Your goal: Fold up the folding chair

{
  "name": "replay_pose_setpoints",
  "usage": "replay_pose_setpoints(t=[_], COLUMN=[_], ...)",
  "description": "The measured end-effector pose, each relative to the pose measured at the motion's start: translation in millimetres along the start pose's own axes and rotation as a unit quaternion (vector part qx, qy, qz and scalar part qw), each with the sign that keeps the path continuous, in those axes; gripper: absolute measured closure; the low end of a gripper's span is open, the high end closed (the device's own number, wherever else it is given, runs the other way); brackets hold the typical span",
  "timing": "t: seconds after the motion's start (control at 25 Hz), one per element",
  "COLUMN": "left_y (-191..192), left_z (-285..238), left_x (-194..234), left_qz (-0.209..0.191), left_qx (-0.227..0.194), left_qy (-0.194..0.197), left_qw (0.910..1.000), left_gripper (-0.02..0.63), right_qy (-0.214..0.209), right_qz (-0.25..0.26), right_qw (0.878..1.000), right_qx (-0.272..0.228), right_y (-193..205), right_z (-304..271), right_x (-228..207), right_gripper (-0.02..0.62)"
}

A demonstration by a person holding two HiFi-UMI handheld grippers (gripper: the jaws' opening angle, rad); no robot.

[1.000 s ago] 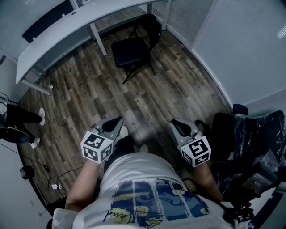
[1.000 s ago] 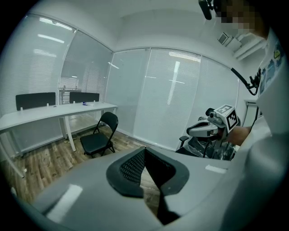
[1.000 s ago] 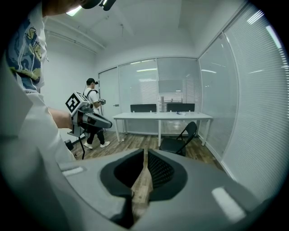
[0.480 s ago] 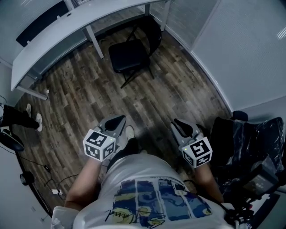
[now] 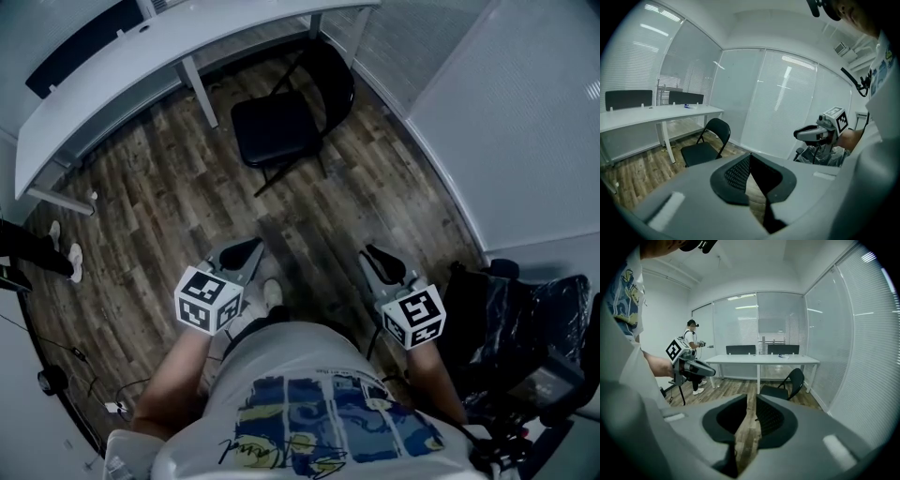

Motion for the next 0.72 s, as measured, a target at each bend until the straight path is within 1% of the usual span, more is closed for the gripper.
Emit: replay_pose_setpoints(t=[0.24, 0.4, 0.52, 0.64, 0.72], left_y=[-6.6, -15.5, -30.6, -46.7, -56.1], left_z=[-25.1, -48.8, -71.4, -93.6, -109.9], left_x=[33.1, 36.9, 40.9, 35.0, 30.2], left_qz=[0.012, 0.018, 0.025, 0.033, 0.033], left_qx=[0.006, 0.005, 0.001, -0.007, -0.01], left_qy=[-0.004, -0.009, -0.021, -0.035, -0.042], left_qw=[0.9999, 0.9998, 0.9995, 0.9988, 0.9985], left_gripper=[0.6, 0.598, 0.598, 0.597, 0.595], right_qy=[0.005, -0.007, -0.023, -0.04, -0.044], right_qz=[0.001, 0.002, 0.006, 0.018, 0.024], right_qw=[1.0, 1.0, 1.0, 0.999, 0.999], right_qx=[0.0, 0.007, 0.012, 0.013, 0.011], right_y=[-18.6, -22.6, -28.0, -36.6, -40.3], right_z=[-33.4, -45.2, -56.1, -61.6, -64.4], right_x=[-24.6, -49.8, -74.2, -104.4, -128.5], right_gripper=[0.546, 0.546, 0.546, 0.546, 0.544])
Point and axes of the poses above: the fingertips, and each gripper's own axes: z backward along the fingers, x to its left, y out of its underside, the point moved 1 cm from there along z, backward along the fingers, and after that the axes turned 1 degree about -y, right-handed, at the moved point
